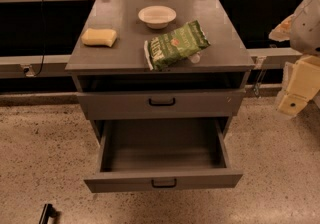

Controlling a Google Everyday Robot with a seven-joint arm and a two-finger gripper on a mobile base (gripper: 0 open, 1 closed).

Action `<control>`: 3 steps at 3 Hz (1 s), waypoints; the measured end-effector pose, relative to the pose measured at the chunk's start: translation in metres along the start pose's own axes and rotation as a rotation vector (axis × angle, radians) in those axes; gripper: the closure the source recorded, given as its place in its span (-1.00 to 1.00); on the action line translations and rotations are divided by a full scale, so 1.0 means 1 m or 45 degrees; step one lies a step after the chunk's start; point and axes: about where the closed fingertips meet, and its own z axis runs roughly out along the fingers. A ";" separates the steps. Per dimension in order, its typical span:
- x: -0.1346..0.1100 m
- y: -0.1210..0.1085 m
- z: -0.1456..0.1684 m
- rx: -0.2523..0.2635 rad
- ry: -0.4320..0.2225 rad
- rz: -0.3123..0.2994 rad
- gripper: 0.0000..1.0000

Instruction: Close middle drawer

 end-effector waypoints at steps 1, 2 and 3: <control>0.000 0.000 0.000 0.000 0.000 0.000 -1.00; 0.030 -0.006 0.031 0.029 0.074 0.044 -1.00; 0.081 0.015 0.084 0.029 0.096 0.060 -1.00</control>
Offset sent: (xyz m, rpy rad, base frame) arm 0.0264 -0.0893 -0.1162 -0.1647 0.0136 -0.1718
